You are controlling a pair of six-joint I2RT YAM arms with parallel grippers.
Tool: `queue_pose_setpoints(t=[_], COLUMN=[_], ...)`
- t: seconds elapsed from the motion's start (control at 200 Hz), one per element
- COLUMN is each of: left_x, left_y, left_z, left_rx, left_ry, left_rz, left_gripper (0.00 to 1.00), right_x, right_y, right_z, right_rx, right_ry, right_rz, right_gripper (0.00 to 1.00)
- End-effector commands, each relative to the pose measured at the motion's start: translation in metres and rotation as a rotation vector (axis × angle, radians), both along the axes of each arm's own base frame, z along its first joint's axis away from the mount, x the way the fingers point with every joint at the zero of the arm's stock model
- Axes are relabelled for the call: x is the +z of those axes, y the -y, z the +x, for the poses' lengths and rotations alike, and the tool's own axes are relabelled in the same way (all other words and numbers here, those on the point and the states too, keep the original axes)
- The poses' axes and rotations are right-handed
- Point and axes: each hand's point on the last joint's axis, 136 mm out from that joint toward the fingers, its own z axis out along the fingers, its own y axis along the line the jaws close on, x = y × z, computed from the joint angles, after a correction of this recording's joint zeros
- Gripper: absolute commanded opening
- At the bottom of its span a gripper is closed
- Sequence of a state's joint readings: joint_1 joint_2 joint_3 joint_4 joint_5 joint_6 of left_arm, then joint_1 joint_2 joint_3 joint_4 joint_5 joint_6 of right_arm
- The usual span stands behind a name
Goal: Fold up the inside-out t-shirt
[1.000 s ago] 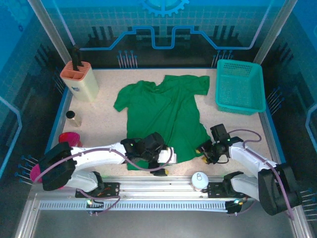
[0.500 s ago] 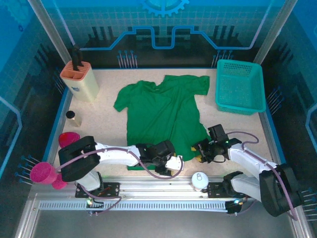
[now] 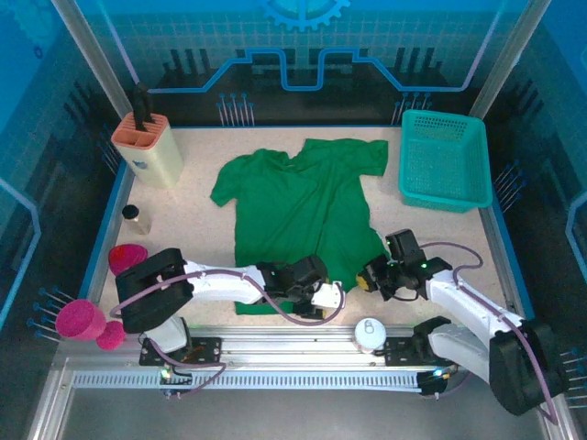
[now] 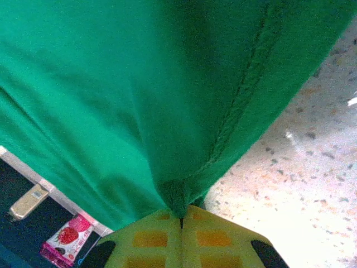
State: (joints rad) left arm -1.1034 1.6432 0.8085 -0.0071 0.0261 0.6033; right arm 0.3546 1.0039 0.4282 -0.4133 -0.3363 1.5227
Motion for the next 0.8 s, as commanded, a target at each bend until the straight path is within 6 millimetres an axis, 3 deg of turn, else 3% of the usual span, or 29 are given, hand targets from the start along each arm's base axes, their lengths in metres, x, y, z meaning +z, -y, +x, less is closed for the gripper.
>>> queue_pose_setpoints(t=[0.0,0.23,0.345,0.455,0.585,0.655,0.716,0.791], left_x=[0.025,0.024,0.019,0.014,0.009,0.009,0.009,0.009], left_y=[0.031,0.047,0.041,0.031,0.024,0.026,0.034,0.040], left_z=[0.018,0.036,0.045,0.053,0.056,0.053,0.039,0.036], left_rx=[0.074,0.167,0.239,0.317,0.369,0.369,0.303,0.296], left_ry=[0.016,0.028,0.049,0.071,0.071,0.047,0.010,0.024], left_rz=[-0.153,-0.219,-0.218,-0.213,-0.212,-0.233,-0.241,-0.241], left_gripper=[0.70,0.71,0.69,0.58,0.57,0.65,0.90,0.92], right_x=[0.017,0.029,0.036,0.042,0.048,0.052,0.056,0.060], right_y=[0.001,-0.007,-0.008,-0.007,-0.010,-0.011,-0.012,-0.012], right_z=[0.004,0.014,0.020,0.025,0.031,0.034,0.037,0.039], right_rx=[-0.010,-0.030,-0.059,-0.083,-0.116,-0.132,-0.142,-0.152], right_ry=[0.016,0.036,0.060,0.074,0.084,0.092,0.099,0.108], right_rz=[-0.029,0.005,0.016,0.016,0.045,0.062,0.069,0.068], right_gripper=[0.04,0.00,0.00,0.00,0.00,0.00,0.00,0.00])
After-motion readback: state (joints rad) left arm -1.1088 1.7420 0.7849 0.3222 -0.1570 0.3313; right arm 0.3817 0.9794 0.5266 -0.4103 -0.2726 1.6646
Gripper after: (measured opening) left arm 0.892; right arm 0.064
